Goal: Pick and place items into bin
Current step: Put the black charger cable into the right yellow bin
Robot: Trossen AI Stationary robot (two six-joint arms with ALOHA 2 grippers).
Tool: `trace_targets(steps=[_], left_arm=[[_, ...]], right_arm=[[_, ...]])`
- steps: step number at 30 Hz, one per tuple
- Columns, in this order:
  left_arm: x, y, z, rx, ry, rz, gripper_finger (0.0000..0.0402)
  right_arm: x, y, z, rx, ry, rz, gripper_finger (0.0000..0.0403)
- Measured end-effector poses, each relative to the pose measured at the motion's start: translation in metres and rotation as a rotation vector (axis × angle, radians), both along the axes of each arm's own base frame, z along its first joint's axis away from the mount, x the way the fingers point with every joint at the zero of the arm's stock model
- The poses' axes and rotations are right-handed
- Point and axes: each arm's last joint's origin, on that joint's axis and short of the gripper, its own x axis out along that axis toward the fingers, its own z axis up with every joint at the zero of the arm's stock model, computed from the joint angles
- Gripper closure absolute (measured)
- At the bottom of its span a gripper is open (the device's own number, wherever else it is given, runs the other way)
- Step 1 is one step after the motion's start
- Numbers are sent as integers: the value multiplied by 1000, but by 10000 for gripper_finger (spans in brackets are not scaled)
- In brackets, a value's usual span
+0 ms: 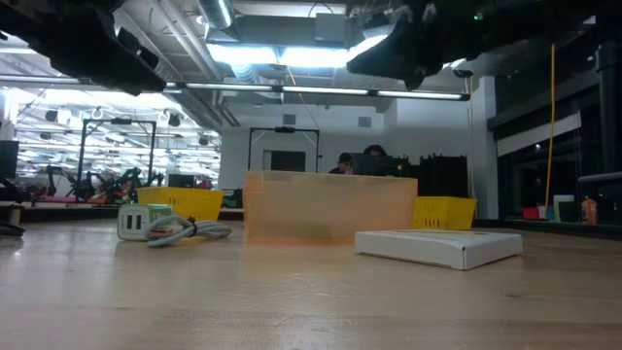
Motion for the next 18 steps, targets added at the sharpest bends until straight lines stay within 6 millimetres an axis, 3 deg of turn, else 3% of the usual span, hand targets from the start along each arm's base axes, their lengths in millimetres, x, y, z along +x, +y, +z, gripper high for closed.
trace_targets(steps=[6, 12, 18], left_arm=[[7, -8, -7, -60, 59, 35, 400], [22, -20, 6, -39, 108, 25, 400], [22, -27, 20, -3, 307, 69, 400]], right_arm=[[-6, 5, -9, 19, -21, 38, 403], [-7, 5, -10, 26, -22, 36, 403], [-7, 4, -10, 26, -25, 36, 403]])
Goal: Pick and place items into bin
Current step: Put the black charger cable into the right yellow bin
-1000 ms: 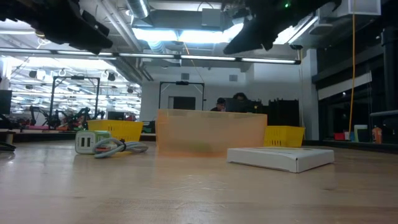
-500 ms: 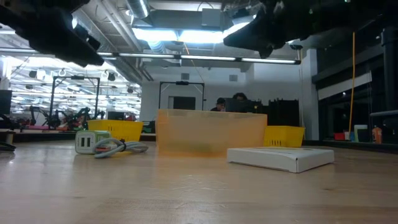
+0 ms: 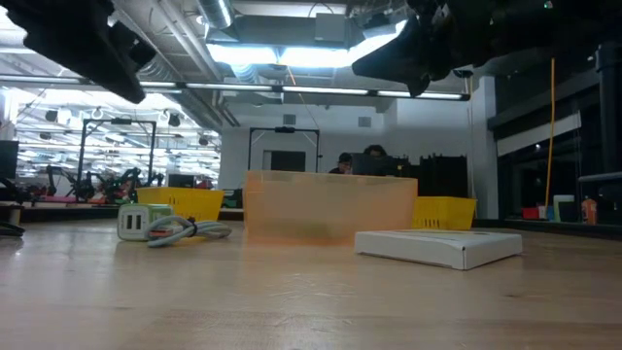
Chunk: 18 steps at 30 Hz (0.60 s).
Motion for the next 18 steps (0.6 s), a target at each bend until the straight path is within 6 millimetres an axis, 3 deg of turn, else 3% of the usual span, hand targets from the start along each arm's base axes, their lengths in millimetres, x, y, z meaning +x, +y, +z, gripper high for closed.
trace_targets(steps=[9, 18], left_arm=[[-10, 2, 15, -48, 211, 96, 400], [-24, 11, 10, -28, 386, 184, 399]], right_arm=[[0, 0, -1, 1, 3, 0, 403], [0, 0, -1, -1, 3, 0, 403]])
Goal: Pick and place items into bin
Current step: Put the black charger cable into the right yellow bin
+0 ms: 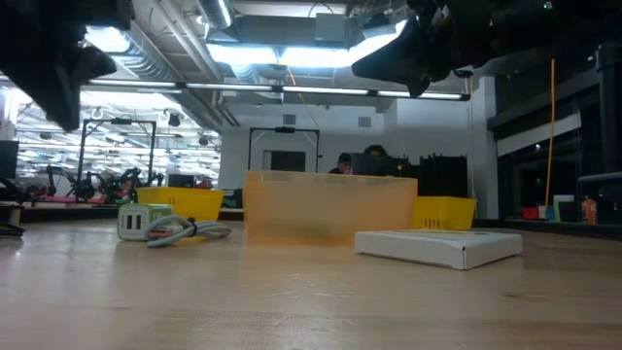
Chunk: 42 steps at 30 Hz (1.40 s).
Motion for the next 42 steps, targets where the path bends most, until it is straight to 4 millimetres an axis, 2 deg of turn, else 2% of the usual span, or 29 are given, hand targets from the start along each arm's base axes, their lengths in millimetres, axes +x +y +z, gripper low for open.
trace_targets(steps=[6, 17, 22, 25, 36, 42], left_arm=[[-8, 1, -3, -61, 126, -5, 369], [-13, 3, -5, -34, 180, -9, 257], [-16, 2, -6, -59, 210, -4, 221], [-19, 2, -8, -84, 248, 40, 216], [-37, 11, -41, -89, 412, 47, 230], [-37, 11, -56, -118, 386, 39, 235]], right_arm=[[0, 0, 0, -1, 0, 0, 403], [0, 0, 0, -1, 0, 0, 402], [0, 0, 0, -1, 0, 0, 402], [0, 0, 0, -1, 0, 0, 402], [0, 0, 0, -1, 1, 0, 402], [0, 0, 0, -1, 1, 0, 402]])
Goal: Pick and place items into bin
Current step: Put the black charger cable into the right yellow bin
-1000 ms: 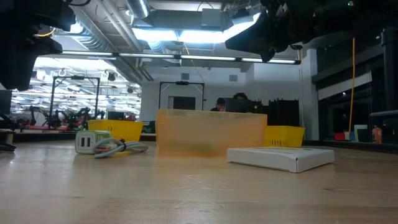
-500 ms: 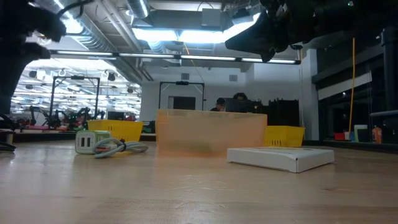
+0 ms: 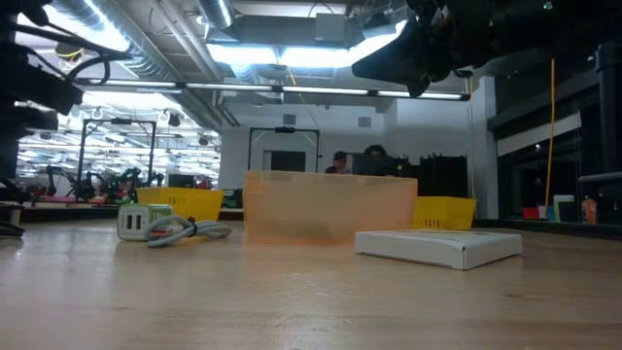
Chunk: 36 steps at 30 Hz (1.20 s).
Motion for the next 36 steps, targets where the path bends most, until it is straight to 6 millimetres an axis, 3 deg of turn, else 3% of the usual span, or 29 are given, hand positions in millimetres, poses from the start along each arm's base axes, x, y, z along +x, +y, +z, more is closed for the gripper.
trace_targets(steps=[12, 22, 36], left_arm=[[-12, 7, -26, -6, 43, 1, 237], [-12, 6, -35, -62, 27, -16, 249], [-16, 6, -40, -103, 50, -31, 365]], right_arm=[[0, 0, 0, 0, 0, 0, 402], [0, -1, 0, -1, 5, -2, 402], [0, -1, -1, -3, 13, -3, 402]])
